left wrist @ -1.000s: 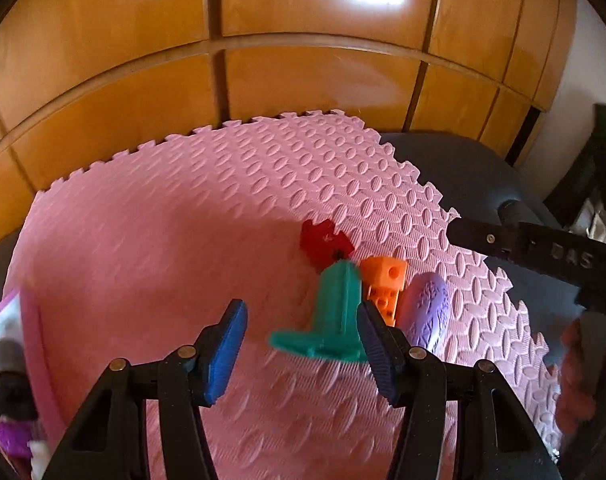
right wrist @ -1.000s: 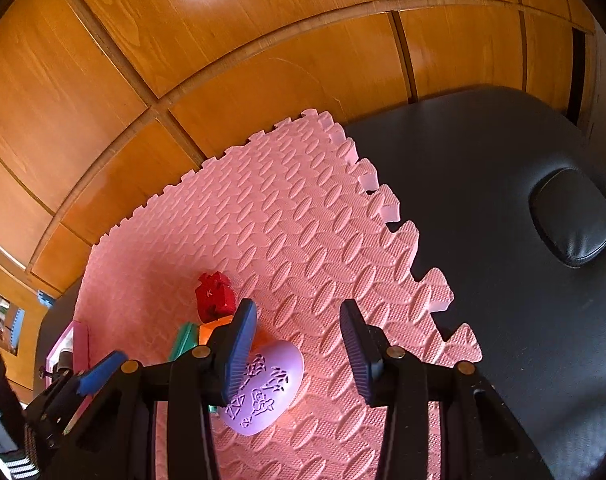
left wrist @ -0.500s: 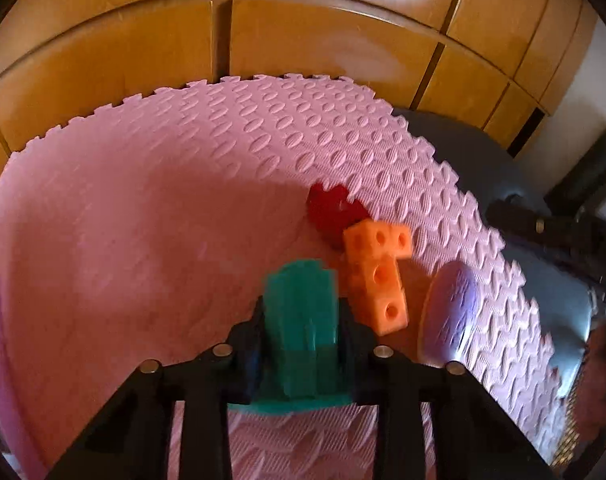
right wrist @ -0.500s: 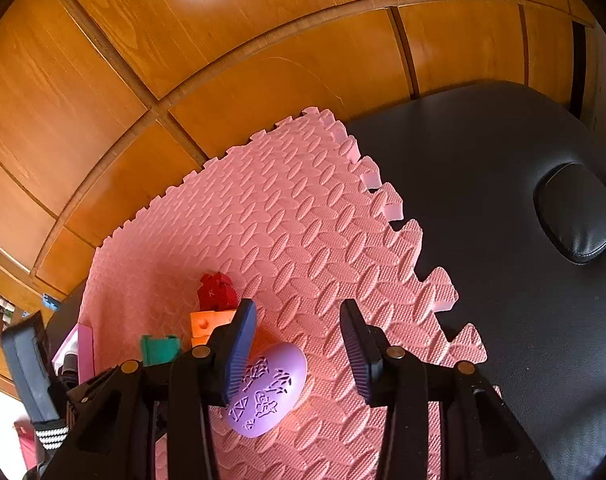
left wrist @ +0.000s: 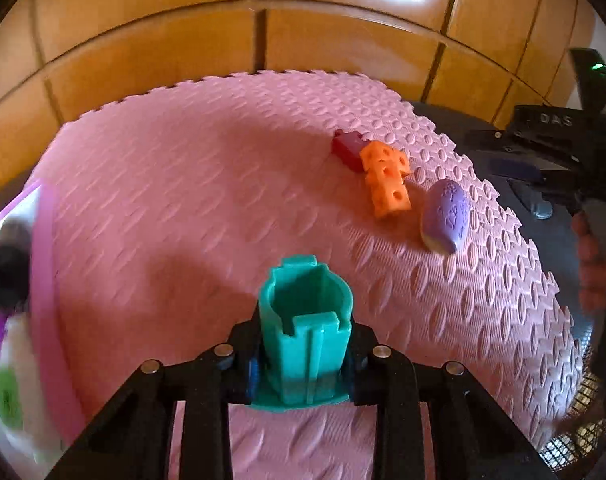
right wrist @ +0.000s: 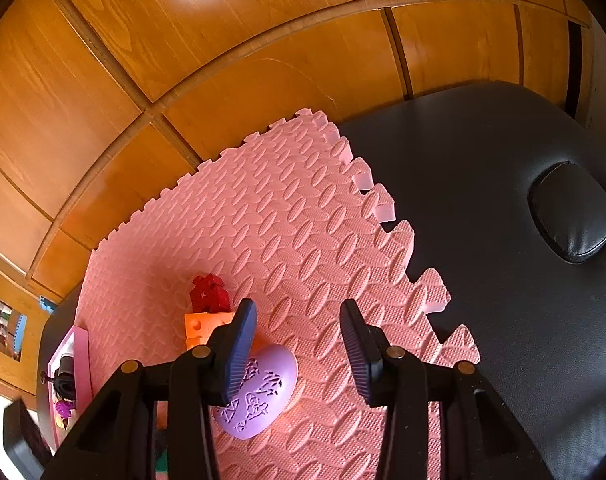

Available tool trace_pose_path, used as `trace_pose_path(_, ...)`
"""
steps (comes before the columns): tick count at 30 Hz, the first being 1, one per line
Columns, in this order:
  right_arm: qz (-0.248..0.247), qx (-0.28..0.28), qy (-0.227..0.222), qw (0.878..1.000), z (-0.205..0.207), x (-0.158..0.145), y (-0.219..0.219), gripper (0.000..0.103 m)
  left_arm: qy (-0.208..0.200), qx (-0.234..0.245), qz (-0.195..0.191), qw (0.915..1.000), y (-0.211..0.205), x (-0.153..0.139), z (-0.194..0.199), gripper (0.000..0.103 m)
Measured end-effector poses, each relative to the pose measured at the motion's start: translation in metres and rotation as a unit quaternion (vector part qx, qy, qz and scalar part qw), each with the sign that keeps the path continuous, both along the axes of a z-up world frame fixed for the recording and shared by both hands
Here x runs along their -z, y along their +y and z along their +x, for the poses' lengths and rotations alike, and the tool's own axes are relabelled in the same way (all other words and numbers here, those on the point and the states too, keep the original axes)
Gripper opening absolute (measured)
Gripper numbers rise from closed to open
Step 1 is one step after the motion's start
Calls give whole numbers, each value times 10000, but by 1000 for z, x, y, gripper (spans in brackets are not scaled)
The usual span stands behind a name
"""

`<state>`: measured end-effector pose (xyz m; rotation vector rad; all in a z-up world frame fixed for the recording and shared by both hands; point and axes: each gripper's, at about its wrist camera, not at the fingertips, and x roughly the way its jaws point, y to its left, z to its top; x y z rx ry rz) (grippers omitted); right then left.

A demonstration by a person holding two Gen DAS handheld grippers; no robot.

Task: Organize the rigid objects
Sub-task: 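Lift the teal piece with left while right grasps the orange cube stack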

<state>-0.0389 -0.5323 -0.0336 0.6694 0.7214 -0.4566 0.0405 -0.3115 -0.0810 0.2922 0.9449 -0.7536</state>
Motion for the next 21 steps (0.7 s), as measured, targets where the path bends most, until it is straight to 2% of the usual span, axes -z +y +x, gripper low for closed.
trace_pose_path(5,7,-295,-16,9996,7,1,9,43,-94,-106,-168,9998,24,2,-14,30)
trace_pose_path(13,-262,-1094,-36,9936,27,-3,41,43,-205,-96,-266,9994,28,2,-19,31)
trace_pose_path(15,-405,-1290,143,9907,37,-1,51,44,-179,-96,-302,9993,30,2,-19,31)
trace_pose_path(19,-433,-1456,476,9873,55,8,57,58,-120,-101,-388,9991,33,1,-18,31)
trace_pose_path(21,-456,-1569,654,9844,65,11,61,59,-104,-103,-423,9990,34,1,-18,31)
